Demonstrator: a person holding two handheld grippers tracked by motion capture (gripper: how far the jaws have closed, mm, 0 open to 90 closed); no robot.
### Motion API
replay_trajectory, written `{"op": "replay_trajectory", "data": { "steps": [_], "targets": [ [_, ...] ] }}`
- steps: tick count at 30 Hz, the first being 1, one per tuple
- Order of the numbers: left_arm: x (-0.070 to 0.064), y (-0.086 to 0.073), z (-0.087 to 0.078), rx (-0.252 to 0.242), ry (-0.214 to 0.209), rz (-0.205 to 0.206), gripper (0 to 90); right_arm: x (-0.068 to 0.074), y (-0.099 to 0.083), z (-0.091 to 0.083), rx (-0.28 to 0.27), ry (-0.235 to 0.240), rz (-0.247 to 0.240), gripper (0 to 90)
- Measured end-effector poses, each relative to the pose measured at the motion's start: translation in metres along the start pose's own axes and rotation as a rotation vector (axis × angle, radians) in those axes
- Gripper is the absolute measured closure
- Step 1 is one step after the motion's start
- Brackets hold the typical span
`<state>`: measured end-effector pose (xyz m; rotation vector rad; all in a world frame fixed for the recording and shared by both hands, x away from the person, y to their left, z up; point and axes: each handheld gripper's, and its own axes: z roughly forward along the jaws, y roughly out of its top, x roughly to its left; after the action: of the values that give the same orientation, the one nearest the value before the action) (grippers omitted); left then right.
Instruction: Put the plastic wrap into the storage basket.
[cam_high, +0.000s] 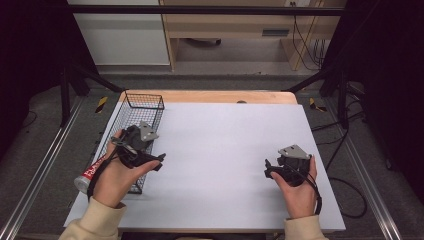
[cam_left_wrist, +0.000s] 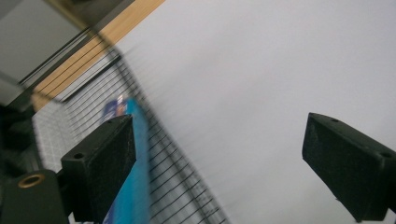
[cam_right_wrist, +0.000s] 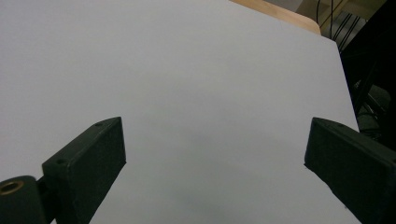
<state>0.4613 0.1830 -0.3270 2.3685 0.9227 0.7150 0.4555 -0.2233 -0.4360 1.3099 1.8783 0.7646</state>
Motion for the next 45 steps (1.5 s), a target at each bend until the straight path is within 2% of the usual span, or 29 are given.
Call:
{"op": "replay_trajectory", "data": {
  "steps": [2, 4, 6, 12, 16, 19, 23, 24, 26, 28, 30, 32, 36, 42, 45],
  "targets": [
    [-0.007, 0.006, 0.004, -0.025, -0.03, 0.018, 9.8, 0.001, -0.001, -0.002, -0.01, 0.001, -0.012, 4.8],
    [-0.015, 0.013, 0.01, -0.064, -0.086, 0.029, 9.2, 0.001, -0.002, -0.003, -0.015, 0.005, -0.022, 4.5],
    [-0.023, 0.017, 0.017, -0.077, -0.128, 0.037, 9.3, 0.001, -0.001, -0.002, -0.017, 0.002, -0.024, 4.5],
    [-0.038, 0.023, 0.03, -0.079, -0.171, 0.068, 8.2, 0.001, -0.001, -0.003, -0.026, -0.002, -0.04, 4.5],
    [-0.043, 0.024, 0.028, -0.113, -0.193, 0.065, 6.8, 0.001, -0.001, 0.0, -0.015, 0.011, -0.045, 4.5],
    [-0.047, 0.023, 0.026, -0.132, -0.232, 0.055, 6.1, 0.0, -0.003, -0.002, -0.012, 0.01, -0.048, 4.5],
    [-0.058, 0.021, 0.022, -0.162, -0.269, 0.079, 5.0, -0.002, -0.003, -0.004, -0.02, 0.007, -0.037, 4.4],
    [-0.06, 0.021, 0.022, -0.168, -0.291, 0.081, 4.8, -0.003, -0.004, -0.004, -0.02, 0.004, -0.036, 4.4],
    [-0.063, 0.019, 0.025, -0.18, -0.317, 0.079, 4.5, -0.003, -0.005, -0.005, -0.017, 0.001, -0.039, 4.4],
    [-0.065, 0.017, 0.031, -0.171, -0.337, 0.081, 4.6, -0.003, -0.006, -0.005, -0.013, 0.004, -0.032, 4.4],
    [-0.068, 0.013, 0.039, -0.166, -0.386, 0.044, 5.2, -0.003, -0.008, -0.007, -0.011, 0.0, -0.032, 4.4],
    [-0.071, 0.008, 0.045, -0.144, -0.371, 0.063, 5.3, -0.004, -0.009, -0.008, -0.01, -0.002, -0.036, 4.4],
    [-0.08, -0.006, 0.061, -0.124, -0.347, 0.063, 5.7, -0.005, -0.011, -0.009, -0.011, -0.003, -0.039, 4.4],
    [-0.087, -0.018, 0.075, -0.101, -0.35, 0.069, 6.5, -0.004, -0.011, -0.008, -0.005, 0.007, -0.046, 4.5],
    [-0.087, -0.024, 0.084, -0.095, -0.337, 0.073, 6.4, -0.003, -0.012, -0.009, 0.001, 0.007, -0.05, 4.5]
  ]
}}
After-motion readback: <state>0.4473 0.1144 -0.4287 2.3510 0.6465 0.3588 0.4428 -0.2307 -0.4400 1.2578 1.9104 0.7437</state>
